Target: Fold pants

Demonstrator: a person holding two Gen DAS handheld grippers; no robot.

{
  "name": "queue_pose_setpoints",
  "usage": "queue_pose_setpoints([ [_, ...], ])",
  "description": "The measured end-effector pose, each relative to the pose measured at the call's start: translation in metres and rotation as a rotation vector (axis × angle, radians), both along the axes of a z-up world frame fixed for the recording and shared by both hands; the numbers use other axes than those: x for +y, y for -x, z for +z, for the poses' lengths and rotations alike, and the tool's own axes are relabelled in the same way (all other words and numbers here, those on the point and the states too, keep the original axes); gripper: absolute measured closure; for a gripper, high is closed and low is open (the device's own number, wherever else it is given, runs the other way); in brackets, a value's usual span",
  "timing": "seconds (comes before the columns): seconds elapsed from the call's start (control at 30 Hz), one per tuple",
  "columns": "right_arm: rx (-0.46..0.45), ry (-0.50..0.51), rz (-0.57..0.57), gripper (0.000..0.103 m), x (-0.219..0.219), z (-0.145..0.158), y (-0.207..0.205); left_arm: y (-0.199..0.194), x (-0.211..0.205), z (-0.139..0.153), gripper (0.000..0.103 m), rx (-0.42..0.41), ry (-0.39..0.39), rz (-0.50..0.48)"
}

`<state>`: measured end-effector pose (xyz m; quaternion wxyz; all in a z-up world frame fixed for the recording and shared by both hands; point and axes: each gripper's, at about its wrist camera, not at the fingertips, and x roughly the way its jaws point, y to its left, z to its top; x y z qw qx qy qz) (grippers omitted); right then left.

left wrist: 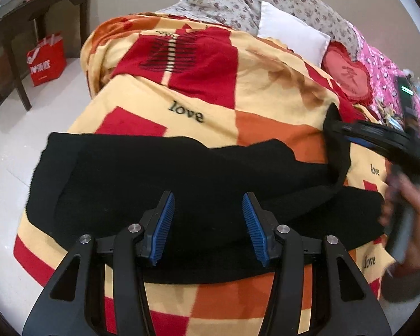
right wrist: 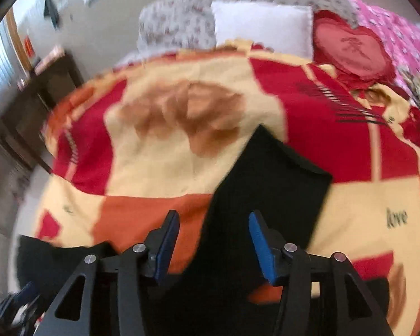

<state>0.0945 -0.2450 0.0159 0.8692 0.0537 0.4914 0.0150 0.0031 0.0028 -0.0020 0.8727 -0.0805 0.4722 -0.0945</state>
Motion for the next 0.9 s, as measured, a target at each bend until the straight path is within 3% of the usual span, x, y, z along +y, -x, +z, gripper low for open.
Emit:
queue_pose_setpoints([
  [0.1, 0.046, -0.057, -0.006, 0.095, -0.014, -0.026, -0.004, 0.001, -0.003, -0.002, 0.053, 0.008, 0.0, -0.01],
  [0.13, 0.038, -0.084, -0.005, 0.096, -0.024, -0.027, 0.006, 0.001, -0.002, -0.002, 0.053, 0.008, -0.004, -0.011],
  [0.33, -0.072, -0.141, -0.035, 0.097, -0.086, 0.001, 0.107, 0.01, 0.005, -0.004, 0.053, 0.023, 0.074, -0.008],
  [0.43, -0.039, -0.227, -0.054, 0.097, -0.109, -0.018, 0.138, 0.017, -0.001, -0.007, 0.046, 0.029, 0.115, -0.015],
  [0.5, -0.018, -0.325, -0.069, 0.097, -0.122, -0.043, 0.147, 0.019, -0.005, -0.012, 0.042, 0.046, 0.149, -0.011],
  [0.57, -0.059, -0.435, -0.101, 0.094, -0.134, -0.049, 0.151, 0.02, -0.009, -0.016, 0.042, 0.071, 0.177, -0.013],
  [0.63, -0.096, -0.459, -0.128, 0.08, -0.14, -0.049, 0.156, 0.024, -0.013, -0.019, 0.042, 0.085, 0.191, -0.015],
  [0.7, -0.116, -0.473, -0.138, 0.073, -0.145, -0.048, 0.157, 0.028, -0.012, -0.02, 0.042, 0.084, 0.209, -0.013],
  [0.9, -0.119, -0.572, -0.144, 0.072, -0.149, -0.056, 0.154, 0.038, 0.006, -0.026, 0.036, 0.119, 0.366, 0.044],
])
